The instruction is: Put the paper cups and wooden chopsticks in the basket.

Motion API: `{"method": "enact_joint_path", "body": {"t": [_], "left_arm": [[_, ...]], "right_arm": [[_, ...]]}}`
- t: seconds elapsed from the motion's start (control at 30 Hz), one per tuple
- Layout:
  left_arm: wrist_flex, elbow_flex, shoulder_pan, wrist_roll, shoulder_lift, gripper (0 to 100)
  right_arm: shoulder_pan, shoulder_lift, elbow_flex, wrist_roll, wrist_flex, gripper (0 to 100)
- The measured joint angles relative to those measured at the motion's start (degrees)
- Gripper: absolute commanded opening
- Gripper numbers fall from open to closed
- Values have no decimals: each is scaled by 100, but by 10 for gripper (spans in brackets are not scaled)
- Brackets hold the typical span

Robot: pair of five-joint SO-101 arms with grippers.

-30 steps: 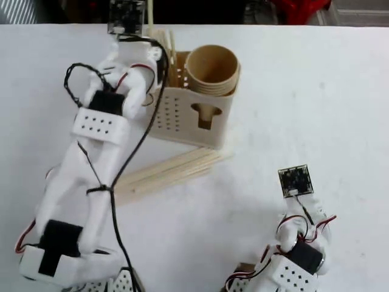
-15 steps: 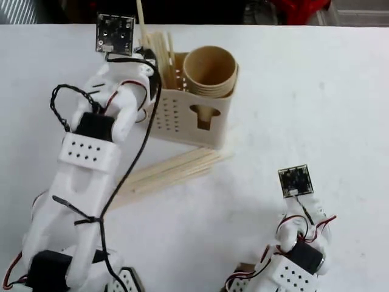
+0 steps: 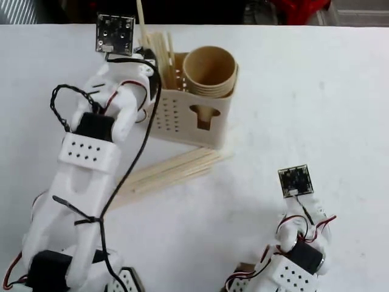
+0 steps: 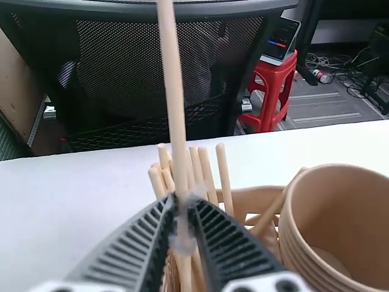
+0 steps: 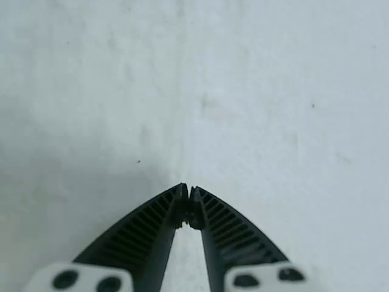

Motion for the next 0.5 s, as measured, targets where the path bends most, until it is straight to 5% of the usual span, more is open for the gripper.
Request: {"method": "enact_joint_path", "body": {"t": [0.5], "left_arm": [[211,-141,-149,290,0,79]], "right_arm": [[0,0,0,0,0,18]]}}
